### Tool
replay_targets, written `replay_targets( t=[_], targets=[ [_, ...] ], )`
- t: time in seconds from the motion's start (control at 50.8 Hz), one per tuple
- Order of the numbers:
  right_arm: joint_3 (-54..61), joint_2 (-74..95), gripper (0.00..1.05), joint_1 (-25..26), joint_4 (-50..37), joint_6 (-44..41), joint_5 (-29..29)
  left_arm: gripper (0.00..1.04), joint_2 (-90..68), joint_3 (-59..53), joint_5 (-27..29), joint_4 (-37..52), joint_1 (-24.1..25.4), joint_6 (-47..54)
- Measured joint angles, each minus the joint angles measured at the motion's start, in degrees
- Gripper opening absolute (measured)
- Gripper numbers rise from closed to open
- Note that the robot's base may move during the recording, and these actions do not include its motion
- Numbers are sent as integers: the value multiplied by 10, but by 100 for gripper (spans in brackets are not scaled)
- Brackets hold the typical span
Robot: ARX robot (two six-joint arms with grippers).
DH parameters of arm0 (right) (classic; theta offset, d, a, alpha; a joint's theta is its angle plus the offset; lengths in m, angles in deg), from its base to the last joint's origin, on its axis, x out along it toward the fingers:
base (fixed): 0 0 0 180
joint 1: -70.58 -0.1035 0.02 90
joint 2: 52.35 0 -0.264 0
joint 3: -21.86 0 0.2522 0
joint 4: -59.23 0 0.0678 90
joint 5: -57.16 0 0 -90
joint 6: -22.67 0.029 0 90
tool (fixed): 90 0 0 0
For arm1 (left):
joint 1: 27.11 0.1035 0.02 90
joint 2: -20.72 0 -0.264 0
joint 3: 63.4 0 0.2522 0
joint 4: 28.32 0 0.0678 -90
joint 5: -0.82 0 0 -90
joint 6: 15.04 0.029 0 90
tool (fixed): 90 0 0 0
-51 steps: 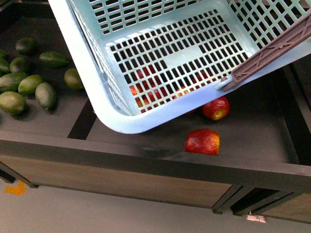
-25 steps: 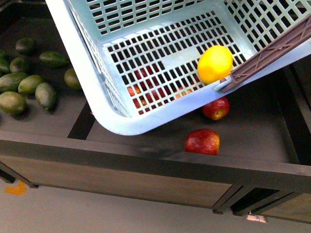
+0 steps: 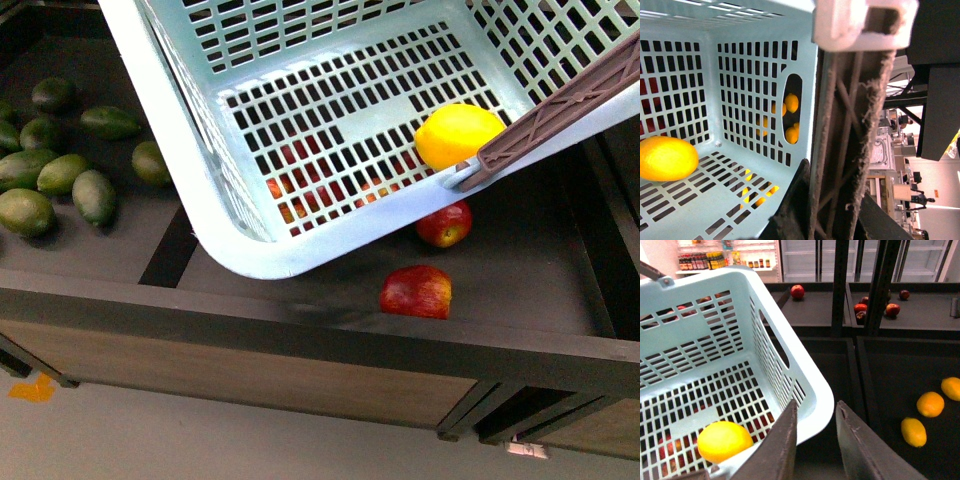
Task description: Pick lemon and mango into basket
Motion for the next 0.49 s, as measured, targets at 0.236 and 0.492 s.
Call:
replay_targets(
  t=[0.236,0.492],
  targets=[
    [74,-73,2,0,-2,-9,-1,7,0,0,-4,0,0,-1],
    [127,-160,14,0,31,-10,-1,7,0,0,-3,0,0,0]
  ],
)
